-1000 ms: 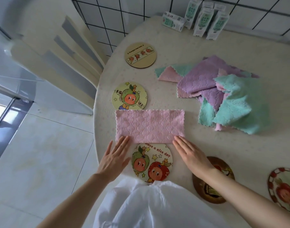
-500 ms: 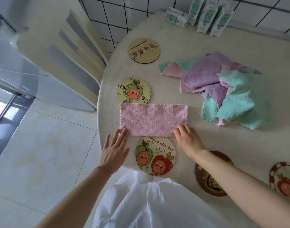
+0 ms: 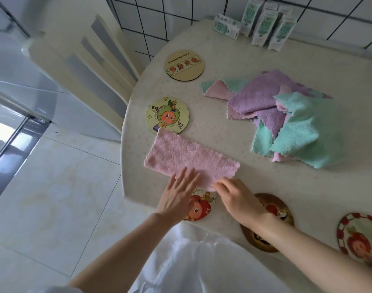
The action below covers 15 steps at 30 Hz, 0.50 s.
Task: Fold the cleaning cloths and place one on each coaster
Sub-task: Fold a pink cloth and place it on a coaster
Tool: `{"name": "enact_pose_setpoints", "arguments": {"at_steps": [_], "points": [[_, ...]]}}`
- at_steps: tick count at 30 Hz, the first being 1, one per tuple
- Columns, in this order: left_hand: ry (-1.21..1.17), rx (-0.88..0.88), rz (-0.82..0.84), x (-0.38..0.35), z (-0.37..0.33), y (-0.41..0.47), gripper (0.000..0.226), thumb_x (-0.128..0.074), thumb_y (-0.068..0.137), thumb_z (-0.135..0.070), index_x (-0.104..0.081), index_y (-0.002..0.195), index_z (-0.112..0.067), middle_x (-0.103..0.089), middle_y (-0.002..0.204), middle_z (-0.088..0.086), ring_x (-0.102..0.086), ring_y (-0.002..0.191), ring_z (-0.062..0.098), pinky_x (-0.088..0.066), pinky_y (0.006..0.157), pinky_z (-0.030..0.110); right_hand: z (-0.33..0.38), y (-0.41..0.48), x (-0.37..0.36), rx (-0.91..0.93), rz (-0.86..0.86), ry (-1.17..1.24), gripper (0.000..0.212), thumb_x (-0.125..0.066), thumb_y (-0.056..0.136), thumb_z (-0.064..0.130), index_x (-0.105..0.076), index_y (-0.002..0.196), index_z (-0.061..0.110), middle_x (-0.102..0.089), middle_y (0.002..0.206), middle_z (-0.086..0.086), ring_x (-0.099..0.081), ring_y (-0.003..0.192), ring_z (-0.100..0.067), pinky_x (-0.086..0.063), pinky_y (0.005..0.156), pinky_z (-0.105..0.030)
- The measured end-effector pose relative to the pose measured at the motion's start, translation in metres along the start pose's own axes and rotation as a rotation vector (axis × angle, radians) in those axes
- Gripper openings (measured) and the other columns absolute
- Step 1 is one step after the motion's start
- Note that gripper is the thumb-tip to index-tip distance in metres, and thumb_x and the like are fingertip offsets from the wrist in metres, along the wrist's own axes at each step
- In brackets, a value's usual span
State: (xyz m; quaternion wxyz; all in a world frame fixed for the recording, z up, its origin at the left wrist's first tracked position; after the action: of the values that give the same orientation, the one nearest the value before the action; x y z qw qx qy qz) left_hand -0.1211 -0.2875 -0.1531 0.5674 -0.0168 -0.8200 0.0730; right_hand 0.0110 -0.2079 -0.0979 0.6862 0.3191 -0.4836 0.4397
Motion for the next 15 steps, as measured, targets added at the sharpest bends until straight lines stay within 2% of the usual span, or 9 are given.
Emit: {"name": "enact_pose_setpoints", "arguments": {"at_steps": [2,4,5,7,9,11,14,15], "points": [[-0.063,0.011,-0.03,-0.003,-0.027,0.004,0.076,-0.056,0.089,-0.026,-0.014,0.152,-0.022,-0.008,0.159,0.0,-0.001,0.147,0.022,0.0,0.118,0.039,0.011,-0.01,0.006,0.009,-0.024,0.102,0.029,-0.061,0.083,0.005,-0.056,0.11,0.014,-0.063,0.098,-0.004,-0.06,0.084,-0.021,-0.055,0.074,-0.031],[-0.085,0.051,-0.07,-0.004,-0.043,0.006,0.072,-0.061,0.087,-0.03,-0.026,0.149,-0.018,-0.026,0.155,0.002,-0.016,0.145,0.022,-0.011,0.118,0.041,0.019,-0.019,0.012,0.008,-0.023,0.207,0.016,-0.044,0.096,0.016,-0.053,0.109,0.017,-0.062,0.095,-0.001,-0.061,0.082,-0.019,-0.056,0.07,-0.033],[-0.09,0.071,-0.095,-0.005,-0.048,0.006,0.068,-0.062,0.086,-0.031,-0.035,0.146,-0.015,-0.036,0.151,0.003,-0.026,0.142,0.022,-0.019,0.117,0.043,0.022,-0.024,0.014,0.029,-0.024,0.23,0.02,-0.039,0.098,0.017,-0.054,0.109,0.016,-0.063,0.096,-0.002,-0.062,0.082,-0.019,-0.056,0.07,-0.033],[-0.094,0.094,-0.158,-0.006,-0.054,0.003,0.052,-0.055,0.089,-0.034,-0.05,0.137,-0.014,-0.051,0.141,0.003,-0.041,0.135,0.024,-0.03,0.112,0.044,0.024,-0.032,0.02,0.102,-0.044,0.209,0.023,-0.044,0.096,0.013,-0.059,0.113,0.011,-0.065,0.1,-0.005,-0.064,0.085,-0.019,-0.055,0.073,-0.031],[-0.129,0.104,-0.172,-0.011,-0.059,-0.002,0.047,-0.042,0.094,-0.039,-0.054,0.133,-0.017,-0.053,0.139,0.002,-0.043,0.134,0.024,-0.029,0.113,0.043,0.021,-0.037,0.029,0.13,-0.072,0.223,0.029,-0.04,0.099,0.02,-0.064,0.112,0.008,-0.067,0.102,-0.005,-0.066,0.088,-0.018,-0.055,0.077,-0.029],[-0.193,0.088,-0.156,-0.017,-0.063,-0.009,0.047,-0.043,0.094,-0.039,-0.05,0.136,-0.019,-0.05,0.141,0.0,-0.039,0.136,0.022,-0.031,0.113,0.045,0.011,-0.037,0.035,0.139,-0.066,0.211,0.043,-0.029,0.102,0.029,-0.065,0.112,0.006,-0.068,0.104,-0.006,-0.067,0.093,-0.018,-0.055,0.08,-0.028],[-0.249,0.057,-0.187,-0.017,-0.069,-0.019,0.046,-0.048,0.091,-0.029,-0.05,0.136,-0.018,-0.052,0.139,0.001,-0.042,0.134,0.021,-0.036,0.11,0.046,-0.016,-0.029,0.029,0.15,0.003,0.134,0.035,-0.04,0.092,0.011,-0.06,0.12,0.006,-0.065,0.116,-0.009,-0.065,0.103,-0.022,-0.055,0.085,-0.033],[-0.264,0.048,-0.197,-0.015,-0.07,-0.021,0.046,-0.053,0.09,-0.025,-0.051,0.135,-0.017,-0.053,0.138,0.001,-0.043,0.134,0.02,-0.036,0.11,0.045,-0.025,-0.024,0.022,0.158,0.06,0.117,0.04,-0.044,0.088,0.003,-0.057,0.125,0.008,-0.062,0.122,-0.01,-0.062,0.108,-0.023,-0.054,0.088,-0.035]]}}
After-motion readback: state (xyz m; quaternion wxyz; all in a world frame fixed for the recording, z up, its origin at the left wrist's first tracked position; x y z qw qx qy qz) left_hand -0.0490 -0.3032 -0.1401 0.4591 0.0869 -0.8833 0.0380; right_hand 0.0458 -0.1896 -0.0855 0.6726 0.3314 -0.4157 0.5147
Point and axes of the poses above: each hand's wrist, its own y-axis towards the middle knuckle, its own x-axis out of the back of the hand, z = x × y, the point moved 6 cm from there along y, towards the middle knuckle
